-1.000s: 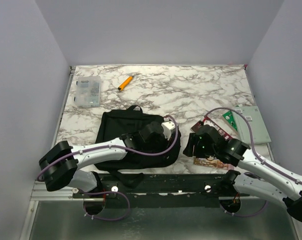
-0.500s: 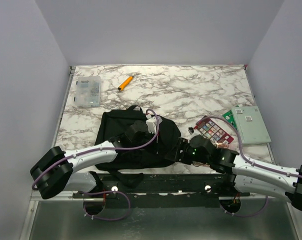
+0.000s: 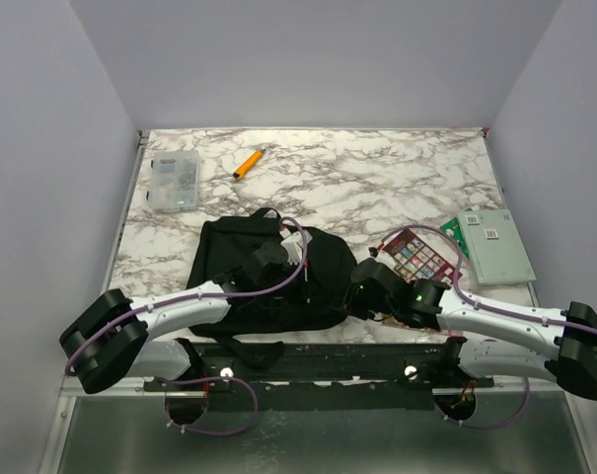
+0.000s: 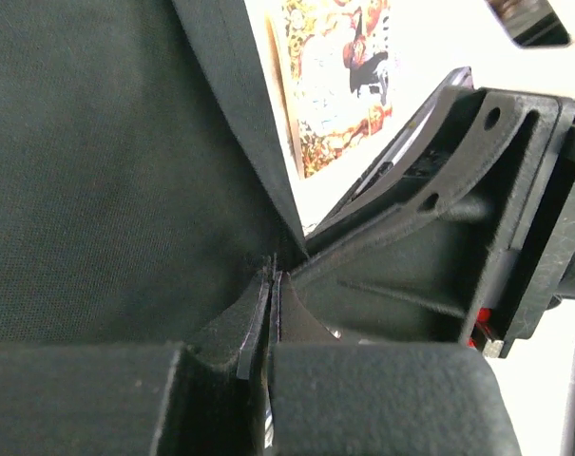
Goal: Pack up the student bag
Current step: Unzip the student bag at the center of the board.
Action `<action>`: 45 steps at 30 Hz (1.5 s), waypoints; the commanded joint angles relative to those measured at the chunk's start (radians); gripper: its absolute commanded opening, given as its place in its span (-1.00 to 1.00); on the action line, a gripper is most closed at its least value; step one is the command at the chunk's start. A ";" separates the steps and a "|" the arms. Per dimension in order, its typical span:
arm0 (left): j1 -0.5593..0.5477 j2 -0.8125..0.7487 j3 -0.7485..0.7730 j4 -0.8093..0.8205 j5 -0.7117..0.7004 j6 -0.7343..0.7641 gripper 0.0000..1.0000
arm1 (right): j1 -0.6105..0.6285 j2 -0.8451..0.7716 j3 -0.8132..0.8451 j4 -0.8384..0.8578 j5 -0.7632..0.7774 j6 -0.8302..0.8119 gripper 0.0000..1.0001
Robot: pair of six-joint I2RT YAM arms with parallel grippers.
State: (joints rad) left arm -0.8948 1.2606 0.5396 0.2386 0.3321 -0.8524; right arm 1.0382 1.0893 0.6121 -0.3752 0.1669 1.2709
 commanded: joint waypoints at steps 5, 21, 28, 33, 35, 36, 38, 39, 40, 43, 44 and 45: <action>0.016 0.041 0.033 0.036 0.038 -0.075 -1.00 | -0.009 -0.074 -0.028 -0.083 0.178 -0.124 -0.77; 0.020 0.138 0.167 0.023 0.110 -0.061 -1.00 | 0.169 -0.141 -0.166 0.246 0.189 -0.180 0.17; 0.021 0.145 0.177 0.015 0.118 -0.064 -1.00 | 0.172 -0.132 -0.279 0.501 0.231 -0.089 0.06; 0.020 0.141 0.175 0.013 0.120 -0.073 -1.00 | 0.171 -0.094 -0.322 0.595 0.287 -0.003 0.04; 0.020 0.137 0.174 0.011 0.122 -0.074 -1.00 | 0.171 -0.074 -0.320 0.586 0.313 0.043 0.05; 0.020 0.135 0.173 0.010 0.122 -0.073 -1.00 | 0.171 -0.063 -0.319 0.577 0.324 0.073 0.06; 0.020 0.133 0.171 0.010 0.119 -0.074 -1.00 | 0.171 -0.041 -0.328 0.631 0.328 0.076 0.07; 0.020 0.133 0.169 0.010 0.119 -0.074 -1.00 | 0.171 -0.030 -0.322 0.629 0.334 0.094 0.08; 0.020 0.134 0.169 0.010 0.120 -0.075 -1.00 | 0.171 -0.017 -0.313 0.627 0.341 0.102 0.10; 0.019 0.135 0.169 0.010 0.118 -0.076 -1.00 | 0.172 0.012 -0.295 0.640 0.350 0.107 0.15; 0.020 0.136 0.169 0.010 0.119 -0.076 -1.00 | 0.172 0.019 -0.292 0.644 0.355 0.110 0.16; 0.019 0.135 0.171 0.010 0.119 -0.076 -1.00 | 0.173 0.027 -0.291 0.642 0.365 0.119 0.16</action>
State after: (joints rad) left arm -0.8772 1.3994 0.6914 0.2436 0.4278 -0.9237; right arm 1.2037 1.0885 0.2993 0.2199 0.4450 1.3445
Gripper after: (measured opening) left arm 0.006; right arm 0.575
